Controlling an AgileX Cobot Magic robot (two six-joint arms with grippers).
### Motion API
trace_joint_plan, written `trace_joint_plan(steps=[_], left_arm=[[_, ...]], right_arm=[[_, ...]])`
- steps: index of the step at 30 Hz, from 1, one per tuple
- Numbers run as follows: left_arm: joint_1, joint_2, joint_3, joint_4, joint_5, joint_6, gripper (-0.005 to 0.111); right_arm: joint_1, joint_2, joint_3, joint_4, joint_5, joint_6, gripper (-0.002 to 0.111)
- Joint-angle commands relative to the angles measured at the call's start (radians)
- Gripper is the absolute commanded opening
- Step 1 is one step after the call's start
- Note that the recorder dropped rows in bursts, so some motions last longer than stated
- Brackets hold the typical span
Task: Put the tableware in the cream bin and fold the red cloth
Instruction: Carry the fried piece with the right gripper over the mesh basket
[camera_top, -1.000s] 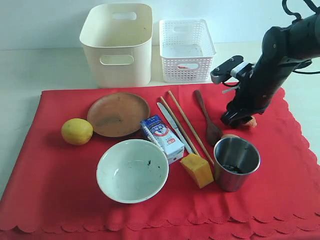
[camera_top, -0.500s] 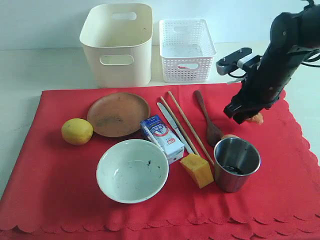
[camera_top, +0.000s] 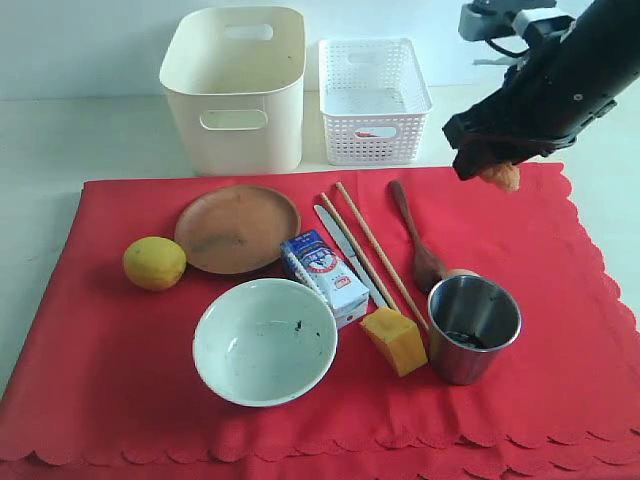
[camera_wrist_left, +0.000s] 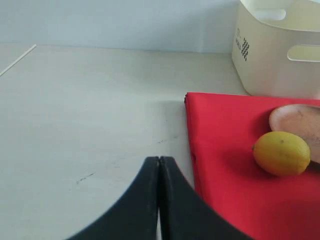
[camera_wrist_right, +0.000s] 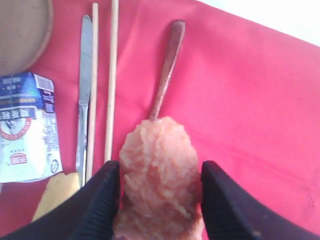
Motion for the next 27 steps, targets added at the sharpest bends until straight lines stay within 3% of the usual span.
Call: trace_joint_plan(steps=[1,13,27], left_arm=[[0.002,-0.007,-0.001,-0.005,-0.012,0.002,0.000],[0.002,-0.007,-0.001,-0.005,-0.012,0.002,0.000],[0.002,-0.007,-0.001,-0.005,-0.012,0.002,0.000]], right_arm=[[0.001,-0.050,0.000,0.131,-0.002,-0.093,0.000],[0.001,-0.045,-0.008,0.309,-0.126,-0.119,0.000],[0.001,0.153,-0.296,0.313,-0.099,-0.069,0.000]])
